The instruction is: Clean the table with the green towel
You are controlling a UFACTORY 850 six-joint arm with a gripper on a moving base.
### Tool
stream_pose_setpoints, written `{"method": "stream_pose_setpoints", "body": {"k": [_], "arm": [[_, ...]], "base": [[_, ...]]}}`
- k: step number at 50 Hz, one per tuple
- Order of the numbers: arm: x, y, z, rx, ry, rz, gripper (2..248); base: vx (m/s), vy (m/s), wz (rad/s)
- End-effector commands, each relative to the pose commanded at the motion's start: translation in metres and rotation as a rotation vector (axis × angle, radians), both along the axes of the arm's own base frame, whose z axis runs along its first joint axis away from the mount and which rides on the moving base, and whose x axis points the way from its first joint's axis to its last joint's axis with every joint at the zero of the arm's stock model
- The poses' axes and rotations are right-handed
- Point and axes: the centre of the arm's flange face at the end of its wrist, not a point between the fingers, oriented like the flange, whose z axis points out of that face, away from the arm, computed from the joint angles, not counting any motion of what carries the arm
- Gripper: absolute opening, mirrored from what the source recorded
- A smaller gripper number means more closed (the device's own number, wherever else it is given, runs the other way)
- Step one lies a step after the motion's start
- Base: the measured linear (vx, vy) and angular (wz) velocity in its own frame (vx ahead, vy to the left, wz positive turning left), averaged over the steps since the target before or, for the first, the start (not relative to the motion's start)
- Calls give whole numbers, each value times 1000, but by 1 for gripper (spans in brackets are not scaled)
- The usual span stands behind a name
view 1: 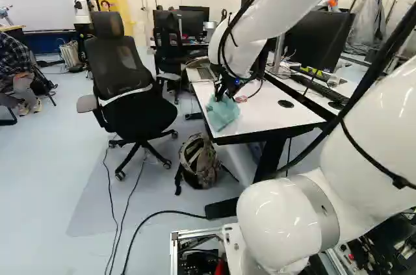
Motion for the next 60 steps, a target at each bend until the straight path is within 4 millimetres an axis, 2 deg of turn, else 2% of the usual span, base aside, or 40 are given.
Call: {"method": "stream_pose_setpoints", "body": {"k": [6,23,60], "arm": [[-3,0,7,1,-18,0,51],[-3,-3,7,1,-18,-8,51],[3,-61,9,-6,-52,-150,51]], "base": [[0,0,0],[0,0,0],[0,0,0]]}}
